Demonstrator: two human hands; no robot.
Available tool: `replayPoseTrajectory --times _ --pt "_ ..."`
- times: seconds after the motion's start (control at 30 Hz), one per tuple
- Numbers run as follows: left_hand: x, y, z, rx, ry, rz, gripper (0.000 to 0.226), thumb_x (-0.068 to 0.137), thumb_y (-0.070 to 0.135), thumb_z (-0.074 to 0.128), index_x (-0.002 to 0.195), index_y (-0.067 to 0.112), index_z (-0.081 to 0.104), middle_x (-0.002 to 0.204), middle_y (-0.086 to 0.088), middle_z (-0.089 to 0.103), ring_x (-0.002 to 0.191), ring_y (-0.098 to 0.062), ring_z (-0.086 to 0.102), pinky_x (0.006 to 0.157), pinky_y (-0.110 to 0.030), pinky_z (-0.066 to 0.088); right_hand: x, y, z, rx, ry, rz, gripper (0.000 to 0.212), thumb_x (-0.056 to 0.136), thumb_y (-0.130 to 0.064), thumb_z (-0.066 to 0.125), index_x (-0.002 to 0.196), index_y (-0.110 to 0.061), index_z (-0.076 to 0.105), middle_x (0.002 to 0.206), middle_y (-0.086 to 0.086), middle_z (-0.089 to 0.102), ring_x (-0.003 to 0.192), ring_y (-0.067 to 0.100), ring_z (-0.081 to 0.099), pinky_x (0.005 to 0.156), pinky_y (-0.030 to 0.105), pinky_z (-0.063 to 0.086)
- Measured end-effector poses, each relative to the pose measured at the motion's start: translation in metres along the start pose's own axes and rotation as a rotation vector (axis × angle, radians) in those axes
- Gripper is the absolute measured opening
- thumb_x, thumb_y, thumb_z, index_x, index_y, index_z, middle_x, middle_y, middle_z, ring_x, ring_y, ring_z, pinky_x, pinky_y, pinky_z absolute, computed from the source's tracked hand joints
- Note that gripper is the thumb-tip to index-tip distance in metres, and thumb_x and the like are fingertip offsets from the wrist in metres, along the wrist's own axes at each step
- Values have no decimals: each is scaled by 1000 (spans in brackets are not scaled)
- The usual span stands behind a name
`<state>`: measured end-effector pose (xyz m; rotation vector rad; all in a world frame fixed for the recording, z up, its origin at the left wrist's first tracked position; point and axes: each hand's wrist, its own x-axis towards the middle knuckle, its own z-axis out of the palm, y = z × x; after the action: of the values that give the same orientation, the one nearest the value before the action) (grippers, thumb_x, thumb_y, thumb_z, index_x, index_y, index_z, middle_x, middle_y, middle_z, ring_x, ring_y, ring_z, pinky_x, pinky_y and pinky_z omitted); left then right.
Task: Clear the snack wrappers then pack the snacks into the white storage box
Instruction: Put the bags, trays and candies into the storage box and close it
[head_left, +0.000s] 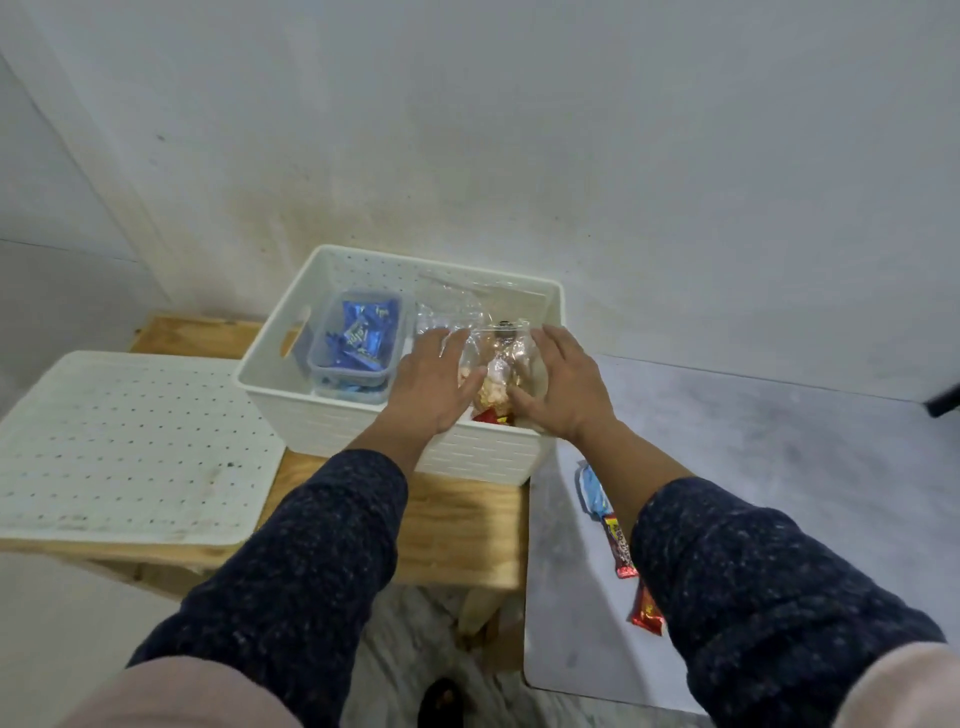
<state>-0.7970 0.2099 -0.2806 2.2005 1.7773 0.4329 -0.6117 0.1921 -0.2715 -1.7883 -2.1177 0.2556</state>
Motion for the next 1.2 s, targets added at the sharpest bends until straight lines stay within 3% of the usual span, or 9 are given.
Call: replayPoseTrajectory --times 0.33,0.63,0.83,0.93,1.0,1.1,1.2 --pt "-30 91 7 58 154 124 52 95 38 43 138 9 38 142 -10 37 133 -26 35 108 -40 29 -58 71 -47 -59 -24 61 83 88 -48 53 150 -10 14 160 5 12 148 19 6 119 35 10" --pt "-107 185 95 44 162 -33 63 96 41 42 146 7 26 152 -12 28 143 -26 22 118 -38 20 -150 169 -64 -92 -155 -46 86 88 -48 53 151 -9 10 160 6 9 148 20 6 119 34 9" --pt "-163 225 175 -4 23 -149 81 89 51 49 150 13 11 157 -6 15 146 -21 11 120 -41 13 -211 228 -28 -92 -268 -49 95 81 -58 55 151 -13 9 160 3 10 148 20 8 119 40 15" --pt "-184 227 208 25 15 -158 87 87 55 49 151 13 8 158 -4 14 148 -20 7 118 -50 13 -232 241 -3 -57 -175 -109 96 74 -65 54 148 -10 25 155 9 28 143 27 26 108 49 34" --pt "-190 221 224 18 31 -160 85 87 54 49 150 12 11 158 -4 16 148 -21 9 118 -53 13 -235 244 11 -1 -156 -132 96 67 -69 55 146 -20 29 153 11 30 142 29 28 101 51 40" --pt "-185 210 232 41 -28 -217 95 83 58 53 151 12 4 160 -2 7 148 -20 0 116 -53 8 -232 245 26 34 -207 -164 97 62 -75 51 145 -40 14 157 9 13 147 27 9 109 56 28" --pt "-168 198 227 52 -44 -223 104 77 62 57 151 15 1 160 -2 -2 148 -21 -7 116 -57 5 -218 245 37 52 -191 -201 97 61 -77 49 144 -40 13 156 11 13 146 29 8 110 58 25"
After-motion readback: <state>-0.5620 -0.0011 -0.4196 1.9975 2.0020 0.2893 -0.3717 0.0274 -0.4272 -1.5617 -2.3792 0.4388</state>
